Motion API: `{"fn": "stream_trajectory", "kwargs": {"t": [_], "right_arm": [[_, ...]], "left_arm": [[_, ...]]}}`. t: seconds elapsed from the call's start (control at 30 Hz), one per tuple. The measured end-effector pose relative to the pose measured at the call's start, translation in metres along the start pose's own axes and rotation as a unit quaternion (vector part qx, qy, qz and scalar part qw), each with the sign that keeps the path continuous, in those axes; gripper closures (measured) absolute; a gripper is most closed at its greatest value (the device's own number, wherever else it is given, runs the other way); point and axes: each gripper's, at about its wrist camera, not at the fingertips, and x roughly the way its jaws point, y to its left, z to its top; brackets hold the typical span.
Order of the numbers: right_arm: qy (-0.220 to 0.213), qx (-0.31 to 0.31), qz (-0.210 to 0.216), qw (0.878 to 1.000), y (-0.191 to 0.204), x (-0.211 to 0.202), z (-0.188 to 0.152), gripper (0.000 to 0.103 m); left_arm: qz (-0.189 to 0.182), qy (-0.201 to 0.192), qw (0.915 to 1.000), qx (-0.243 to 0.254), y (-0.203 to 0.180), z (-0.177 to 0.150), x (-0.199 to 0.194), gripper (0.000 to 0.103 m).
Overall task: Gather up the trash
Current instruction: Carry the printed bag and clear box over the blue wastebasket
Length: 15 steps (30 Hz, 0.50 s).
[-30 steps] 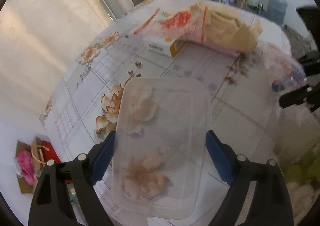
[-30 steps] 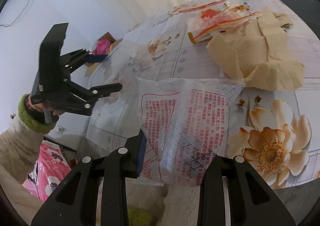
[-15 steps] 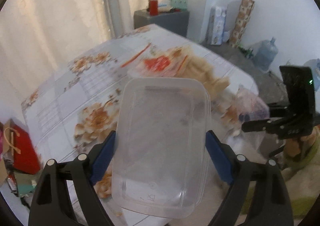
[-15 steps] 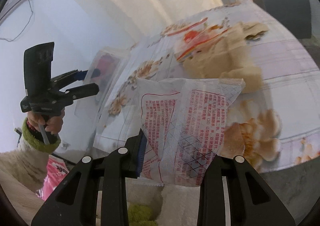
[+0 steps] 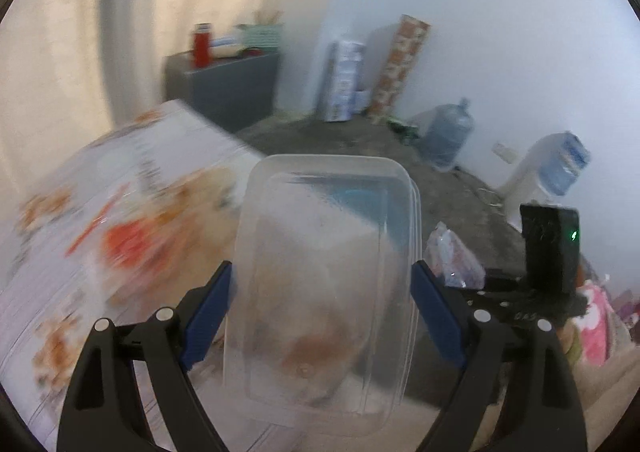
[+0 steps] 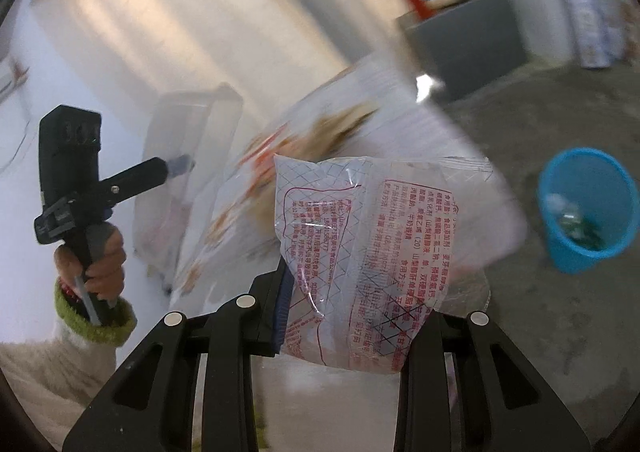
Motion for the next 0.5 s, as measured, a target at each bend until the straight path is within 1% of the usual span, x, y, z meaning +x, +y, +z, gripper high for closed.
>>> {"fn": "stream_trajectory", "kwargs": {"t": [0.07, 0.13, 0.2, 0.23, 0.27, 0.37, 0.43, 0.47, 0.5], "right_arm": [[-0.018, 0.024, -0.025, 0.999, -0.024, -0.017, 0.002, 0.073], [-0.038, 0.060, -0.059, 0.996, -0.060, -0.040, 0.005, 0.073], [-0.050, 0.086, -0.083, 0.992, -0.086, -0.054, 0.006, 0.073], [-0.058, 0.101, -0.099, 0.988, -0.103, -0.063, 0.007, 0.073], [-0.061, 0.112, -0.111, 0.986, -0.115, -0.069, 0.007, 0.073], [-0.065, 0.141, -0.153, 0.976, -0.155, -0.079, 0.012, 0.073], [-0.066, 0.160, -0.165, 0.971, -0.179, -0.081, 0.017, 0.073], [-0.066, 0.167, -0.169, 0.969, -0.187, -0.079, 0.018, 0.073], [-0.065, 0.177, -0.178, 0.966, -0.200, -0.079, 0.020, 0.073]], "left_arm": [[-0.023, 0.009, 0.9997, 0.002, -0.019, 0.023, 0.030, 0.018], [-0.040, 0.020, 0.9990, 0.002, -0.035, 0.041, 0.058, 0.018], [-0.062, 0.041, 0.9972, -0.004, -0.055, 0.062, 0.099, 0.018], [-0.069, 0.049, 0.9964, -0.007, -0.062, 0.067, 0.113, 0.018], [-0.075, 0.064, 0.9951, -0.011, -0.073, 0.077, 0.138, 0.018], [-0.078, 0.103, 0.9914, -0.018, -0.095, 0.092, 0.196, 0.018], [-0.072, 0.141, 0.9870, -0.026, -0.110, 0.098, 0.247, 0.018], [-0.067, 0.153, 0.9854, -0.029, -0.112, 0.098, 0.263, 0.018], [-0.060, 0.172, 0.9828, -0.033, -0.117, 0.098, 0.289, 0.018]]}}
